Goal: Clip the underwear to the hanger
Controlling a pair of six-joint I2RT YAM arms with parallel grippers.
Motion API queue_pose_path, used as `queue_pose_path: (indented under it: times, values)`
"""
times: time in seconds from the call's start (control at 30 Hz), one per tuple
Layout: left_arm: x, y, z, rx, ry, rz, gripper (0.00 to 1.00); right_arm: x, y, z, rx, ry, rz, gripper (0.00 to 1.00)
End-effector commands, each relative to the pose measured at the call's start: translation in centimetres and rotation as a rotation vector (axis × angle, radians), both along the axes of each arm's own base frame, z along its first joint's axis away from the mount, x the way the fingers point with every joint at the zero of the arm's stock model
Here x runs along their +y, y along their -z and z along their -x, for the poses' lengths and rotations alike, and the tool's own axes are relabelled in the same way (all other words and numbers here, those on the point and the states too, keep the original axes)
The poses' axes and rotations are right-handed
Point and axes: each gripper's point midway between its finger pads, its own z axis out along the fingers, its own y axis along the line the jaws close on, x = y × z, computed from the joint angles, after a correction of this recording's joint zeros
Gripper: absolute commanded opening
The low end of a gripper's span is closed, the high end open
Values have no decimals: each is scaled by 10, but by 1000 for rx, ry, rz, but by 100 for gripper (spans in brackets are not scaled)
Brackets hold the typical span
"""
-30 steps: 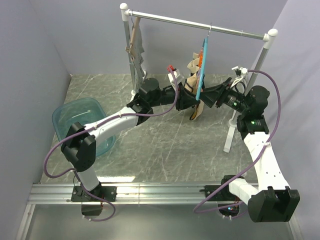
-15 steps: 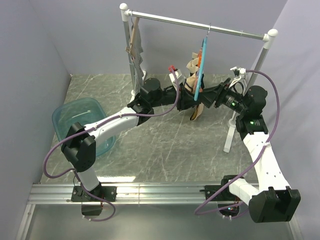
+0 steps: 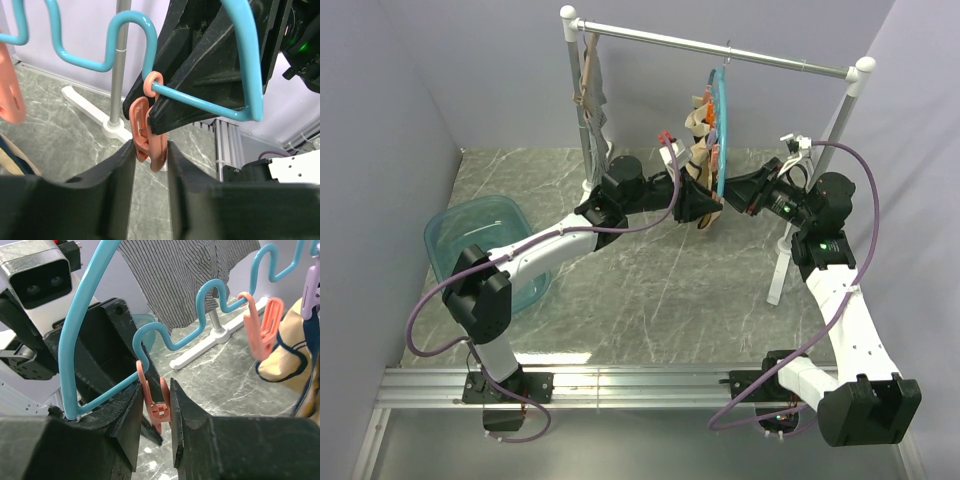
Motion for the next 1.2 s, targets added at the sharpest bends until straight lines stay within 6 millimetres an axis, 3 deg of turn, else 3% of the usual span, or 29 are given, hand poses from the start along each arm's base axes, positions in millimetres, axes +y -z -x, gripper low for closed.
queue_pose_path:
  times: [0.0,0.13,0.2,0.27,0.3,0.33,0.4,0.47,0.6,0.83,0.9,1.17]
  values:
    - [2,-32,10,-59,11,48,39,0,-10,3,-49,-4,-1,9]
    - [16,-26,15,-16,7,47,59,1,-13,4,-53,-15,-4,0]
    - [25,-16,14,8,3,45,62,0,-13,3,-54,-8,-7,0]
    - [39,-22,16,-20,-5,69,64,1,-14,2,-52,-7,-10,0]
    - [44,-11,18,-33,-7,53,64,0,-14,2,-46,-6,-15,0]
    - [51,-18,23,-78,-8,66,65,0,-14,1,-45,-1,-18,0]
    - [60,2,24,-163,-14,11,66,0,-16,0,-38,2,-26,0]
    - [71,8,34,-254,8,-28,66,0,-17,0,-36,3,-29,0]
    - [80,52,51,-640,80,-174,67,0,-18,1,-26,5,-38,0]
    - [74,110,55,-1141,232,-289,76,1,-20,4,-20,-6,-41,0]
    - [69,113,50,-1308,241,-290,79,1,-21,5,-20,-10,-39,0]
    - [40,149,17,-1619,288,-331,84,4,-23,7,-14,-36,-46,0]
